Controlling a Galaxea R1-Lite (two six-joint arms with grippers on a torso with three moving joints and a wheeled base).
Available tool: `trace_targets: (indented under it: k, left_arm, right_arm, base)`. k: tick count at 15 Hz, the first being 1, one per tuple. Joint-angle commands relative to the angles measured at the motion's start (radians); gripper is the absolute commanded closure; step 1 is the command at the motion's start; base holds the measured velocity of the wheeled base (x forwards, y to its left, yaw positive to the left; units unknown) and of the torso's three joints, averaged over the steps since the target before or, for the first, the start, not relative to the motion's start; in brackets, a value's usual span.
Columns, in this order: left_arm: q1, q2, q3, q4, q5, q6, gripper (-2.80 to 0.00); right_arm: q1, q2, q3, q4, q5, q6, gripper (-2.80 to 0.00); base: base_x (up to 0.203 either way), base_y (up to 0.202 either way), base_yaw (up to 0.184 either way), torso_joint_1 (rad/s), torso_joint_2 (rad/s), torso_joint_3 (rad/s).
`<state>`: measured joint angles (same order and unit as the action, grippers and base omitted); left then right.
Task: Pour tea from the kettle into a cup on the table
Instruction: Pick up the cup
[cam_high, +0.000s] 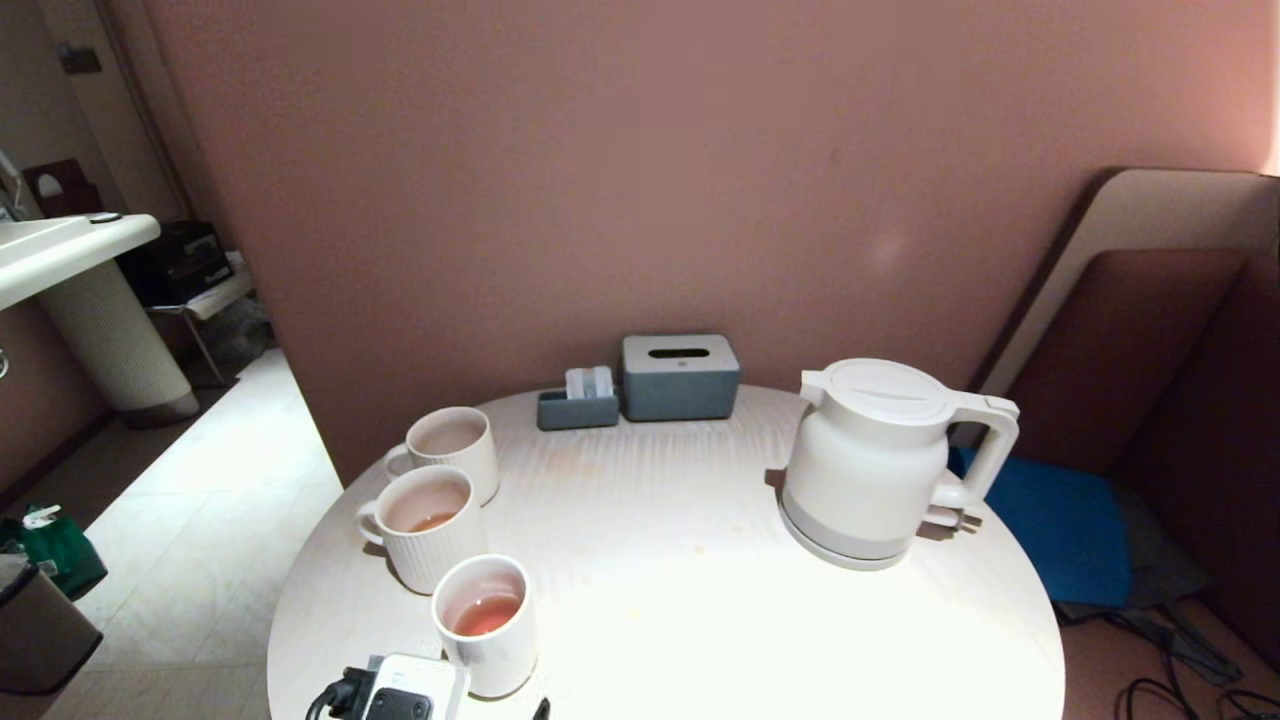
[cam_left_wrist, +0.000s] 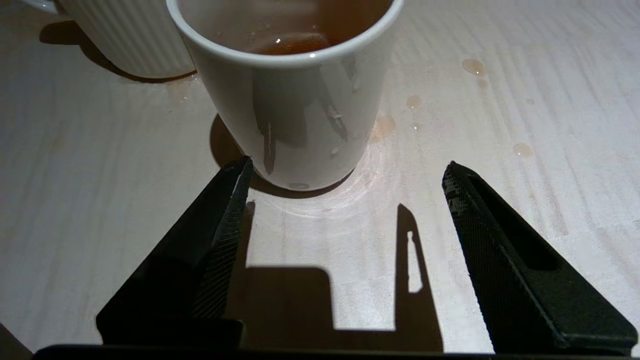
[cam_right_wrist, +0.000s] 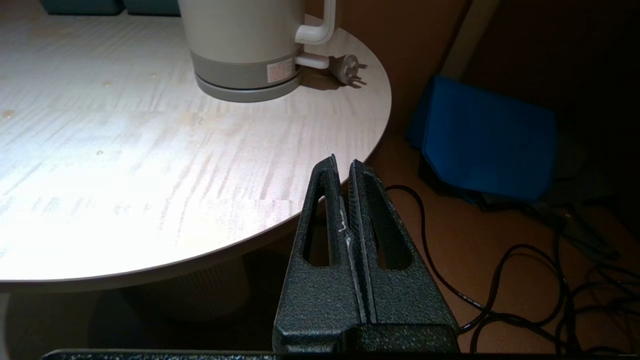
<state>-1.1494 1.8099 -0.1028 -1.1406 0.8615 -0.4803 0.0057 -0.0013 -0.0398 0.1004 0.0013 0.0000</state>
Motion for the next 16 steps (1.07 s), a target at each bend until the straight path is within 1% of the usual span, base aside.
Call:
trace_targets:
  k: [1,3,4,5,9,11,13,16]
  left_arm:
    - [0.036,0.007,-0.017,-0.007,0.005,0.006,-2.8]
    - [0.117,0.013,-0.048,-0.007,-0.004,0.029,-2.8]
    - [0.152,0.017,-0.07,-0.007,-0.022,0.045,-2.8]
    - [0.168,0.018,-0.083,-0.007,-0.052,0.056,-2.8]
    - [0.208,0.037,-0.141,-0.008,-0.076,0.092,-2.8]
    - [0.218,0.054,-0.161,-0.008,-0.105,0.118,-2.8]
    - [0.253,0.075,-0.194,-0.009,-0.108,0.126,-2.8]
    - [0.274,0.091,-0.206,-0.01,-0.124,0.135,-2.8]
  right_arm:
    - [0.0,0.001,0.0,0.0,0.0,0.0,0.0]
    - [0.0,0.001,0.0,-0.001,0.0,0.0,0.0]
    - [0.0,0.001,0.0,0.001,0.0,0.0,0.0]
    - [0.0,0.001,0.0,0.001,0.0,0.0,0.0]
    - [0.0,0.001,0.0,-0.001,0.0,0.0,0.0]
    - [0.0,0.001,0.0,-0.001,0.0,0.0,0.0]
    - [0.0,0.001,0.0,0.0,0.0,0.0,0.0]
    - [0.0,0.001,0.0,0.001,0.0,0.0,0.0]
  base:
    - [0.0,0.0,0.0,0.0,0.0,0.0]
    - [0.0,0.0,0.0,0.0,0.0,0.0]
    - [0.0,0.0,0.0,0.0,0.0,0.0]
    - [0.0,0.0,0.0,0.0,0.0,0.0]
    - [0.0,0.0,0.0,0.0,0.0,0.0]
    - [0.0,0.0,0.0,0.0,0.0,0.0]
    - [0.0,0.0,0.0,0.0,0.0,0.0]
    - [0.0,0.0,0.0,0.0,0.0,0.0]
